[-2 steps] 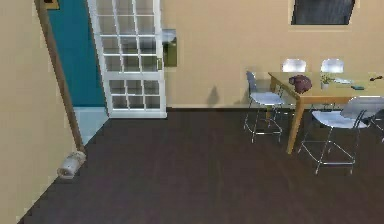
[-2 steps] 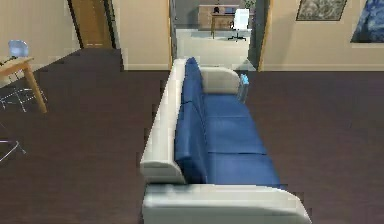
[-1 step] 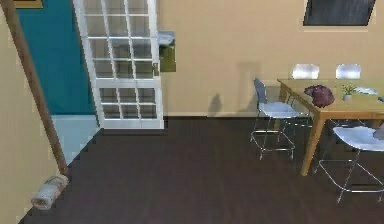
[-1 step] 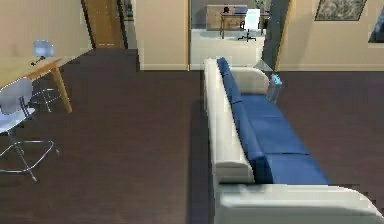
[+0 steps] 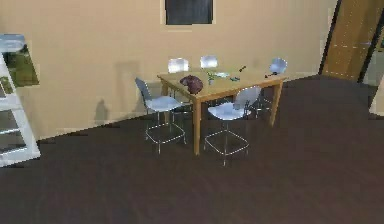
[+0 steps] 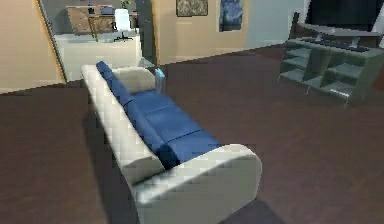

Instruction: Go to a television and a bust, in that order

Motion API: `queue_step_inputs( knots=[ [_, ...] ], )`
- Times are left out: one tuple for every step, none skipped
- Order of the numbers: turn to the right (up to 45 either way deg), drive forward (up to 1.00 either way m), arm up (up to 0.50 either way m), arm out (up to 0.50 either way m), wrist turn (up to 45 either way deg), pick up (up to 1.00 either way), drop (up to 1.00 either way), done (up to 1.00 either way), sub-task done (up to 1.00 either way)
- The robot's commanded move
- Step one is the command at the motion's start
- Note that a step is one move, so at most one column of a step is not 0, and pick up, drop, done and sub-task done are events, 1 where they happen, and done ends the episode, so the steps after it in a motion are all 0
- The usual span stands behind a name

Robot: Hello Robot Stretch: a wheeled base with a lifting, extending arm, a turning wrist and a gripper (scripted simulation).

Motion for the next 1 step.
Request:
queue_step_inputs(
  knots=[
    [0.0, 1.0, 0.0, 0.0, 0.0, 0.0, 0.0, 0.0, 0.0]
  ],
)
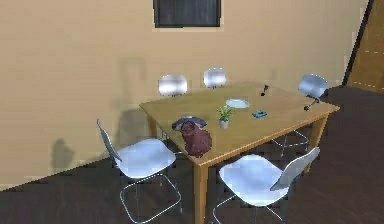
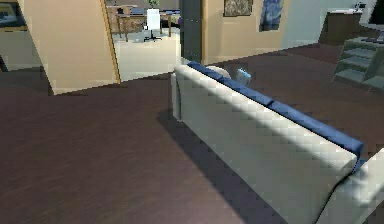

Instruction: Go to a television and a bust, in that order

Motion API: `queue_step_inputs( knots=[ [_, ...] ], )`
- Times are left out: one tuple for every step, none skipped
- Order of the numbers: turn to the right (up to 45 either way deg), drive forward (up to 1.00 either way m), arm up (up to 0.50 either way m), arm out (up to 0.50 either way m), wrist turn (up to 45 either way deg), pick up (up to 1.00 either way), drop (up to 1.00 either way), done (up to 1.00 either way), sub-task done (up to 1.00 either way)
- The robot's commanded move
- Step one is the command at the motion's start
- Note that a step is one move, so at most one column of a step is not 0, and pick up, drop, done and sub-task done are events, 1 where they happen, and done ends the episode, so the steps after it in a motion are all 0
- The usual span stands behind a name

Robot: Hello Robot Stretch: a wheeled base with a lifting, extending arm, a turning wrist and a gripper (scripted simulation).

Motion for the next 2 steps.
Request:
queue_step_inputs(
  knots=[
    [18.0, 0.0, 0.0, 0.0, 0.0, 0.0, 0.0, 0.0, 0.0],
    [0.0, 0.1, 0.0, 0.0, 0.0, 0.0, 0.0, 0.0, 0.0]
  ],
)
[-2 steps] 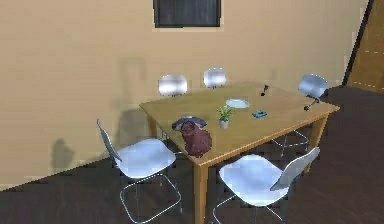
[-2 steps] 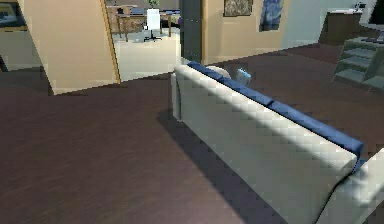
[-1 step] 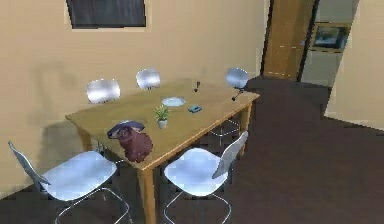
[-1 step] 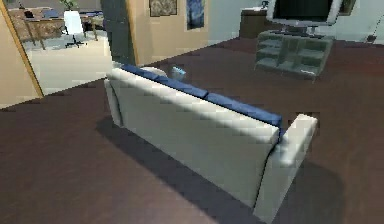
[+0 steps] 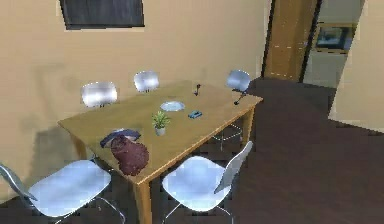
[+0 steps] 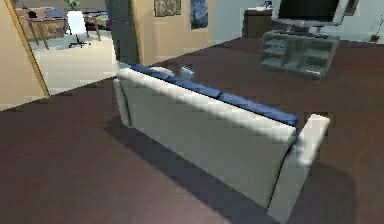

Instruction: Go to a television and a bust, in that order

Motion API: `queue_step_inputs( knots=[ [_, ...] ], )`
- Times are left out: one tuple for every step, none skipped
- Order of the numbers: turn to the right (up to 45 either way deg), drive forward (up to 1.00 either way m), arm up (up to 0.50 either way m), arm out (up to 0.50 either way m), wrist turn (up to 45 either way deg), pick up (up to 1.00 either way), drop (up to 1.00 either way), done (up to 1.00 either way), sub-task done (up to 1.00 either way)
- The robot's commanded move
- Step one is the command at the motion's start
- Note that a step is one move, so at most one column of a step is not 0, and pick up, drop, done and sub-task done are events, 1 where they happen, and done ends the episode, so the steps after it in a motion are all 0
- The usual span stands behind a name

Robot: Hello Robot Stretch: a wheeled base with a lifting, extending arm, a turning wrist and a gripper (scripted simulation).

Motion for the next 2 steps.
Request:
queue_step_inputs(
  knots=[
    [-21.0, 0.0, 0.0, 0.0, 0.0, 0.0, 0.0, 0.0, 0.0],
    [0.0, 0.0, 0.0, 0.0, 0.0, 0.0, 0.0, 1.0, 0.0]
  ],
)
